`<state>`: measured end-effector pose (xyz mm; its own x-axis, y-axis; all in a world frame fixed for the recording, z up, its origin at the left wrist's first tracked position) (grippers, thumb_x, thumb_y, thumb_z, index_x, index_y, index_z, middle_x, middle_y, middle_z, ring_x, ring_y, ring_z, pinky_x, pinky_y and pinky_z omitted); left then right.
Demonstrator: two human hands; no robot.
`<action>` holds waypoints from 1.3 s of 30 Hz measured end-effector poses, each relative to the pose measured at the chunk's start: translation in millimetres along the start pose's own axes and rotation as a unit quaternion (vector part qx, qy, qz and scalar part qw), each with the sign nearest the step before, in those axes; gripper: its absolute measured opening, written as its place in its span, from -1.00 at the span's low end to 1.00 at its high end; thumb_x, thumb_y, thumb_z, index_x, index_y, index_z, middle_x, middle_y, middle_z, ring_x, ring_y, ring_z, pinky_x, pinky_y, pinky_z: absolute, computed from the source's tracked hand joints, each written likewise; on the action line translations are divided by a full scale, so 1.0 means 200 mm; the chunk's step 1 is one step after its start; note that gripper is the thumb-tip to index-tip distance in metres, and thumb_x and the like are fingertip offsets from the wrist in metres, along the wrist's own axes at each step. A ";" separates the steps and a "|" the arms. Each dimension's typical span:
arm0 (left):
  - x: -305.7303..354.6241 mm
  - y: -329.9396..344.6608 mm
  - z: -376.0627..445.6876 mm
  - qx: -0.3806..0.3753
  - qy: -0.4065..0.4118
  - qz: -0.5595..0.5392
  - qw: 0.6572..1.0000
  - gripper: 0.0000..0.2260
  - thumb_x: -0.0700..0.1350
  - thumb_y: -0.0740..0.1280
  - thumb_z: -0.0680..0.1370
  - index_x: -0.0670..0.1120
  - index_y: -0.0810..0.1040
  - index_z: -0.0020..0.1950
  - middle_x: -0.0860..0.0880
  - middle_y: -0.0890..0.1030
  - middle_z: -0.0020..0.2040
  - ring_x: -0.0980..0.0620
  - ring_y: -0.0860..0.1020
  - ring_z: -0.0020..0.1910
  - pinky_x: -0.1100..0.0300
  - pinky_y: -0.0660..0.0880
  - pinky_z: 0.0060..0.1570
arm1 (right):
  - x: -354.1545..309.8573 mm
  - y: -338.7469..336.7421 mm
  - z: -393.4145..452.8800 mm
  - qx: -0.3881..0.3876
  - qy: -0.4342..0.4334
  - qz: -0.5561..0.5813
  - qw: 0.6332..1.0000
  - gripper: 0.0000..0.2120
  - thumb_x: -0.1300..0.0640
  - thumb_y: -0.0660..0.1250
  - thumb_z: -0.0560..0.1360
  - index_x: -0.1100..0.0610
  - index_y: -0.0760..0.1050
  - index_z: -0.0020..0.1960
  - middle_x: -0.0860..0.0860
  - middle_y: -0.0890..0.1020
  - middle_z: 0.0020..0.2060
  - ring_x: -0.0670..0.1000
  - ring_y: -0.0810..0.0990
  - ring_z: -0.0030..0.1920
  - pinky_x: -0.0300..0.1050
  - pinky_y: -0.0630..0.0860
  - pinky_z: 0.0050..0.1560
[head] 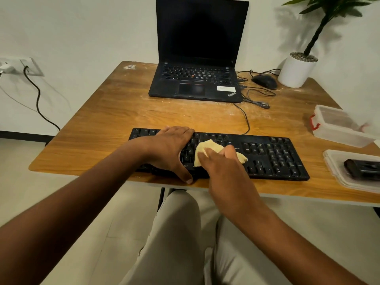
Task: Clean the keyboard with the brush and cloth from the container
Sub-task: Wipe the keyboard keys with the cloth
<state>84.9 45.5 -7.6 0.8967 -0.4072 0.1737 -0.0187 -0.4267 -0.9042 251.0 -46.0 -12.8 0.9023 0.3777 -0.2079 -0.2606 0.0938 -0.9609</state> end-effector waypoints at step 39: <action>0.01 0.00 -0.01 -0.003 0.004 -0.003 1.000 0.24 0.39 0.50 0.36 -0.01 -0.30 0.68 0.00 -0.20 0.70 -0.01 -0.23 0.66 -0.06 -0.31 0.60 | 0.28 -0.19 0.24 0.052 0.091 0.044 0.994 -0.51 0.51 0.24 0.53 0.14 0.58 0.34 0.16 0.63 0.19 0.15 0.60 0.10 0.10 0.58 0.24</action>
<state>85.4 43.4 -5.8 0.8929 -0.4112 0.1833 -0.0147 -0.4336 -0.9010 295.5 16.4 20.6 0.9193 0.2167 -0.3285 -0.3664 0.1667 -0.9154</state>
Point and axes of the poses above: each hand's wrist, its own z-axis towards the middle knuckle, its own y-axis out of the palm, x = y × z, the point moved 2 cm from there along z, towards the middle knuckle
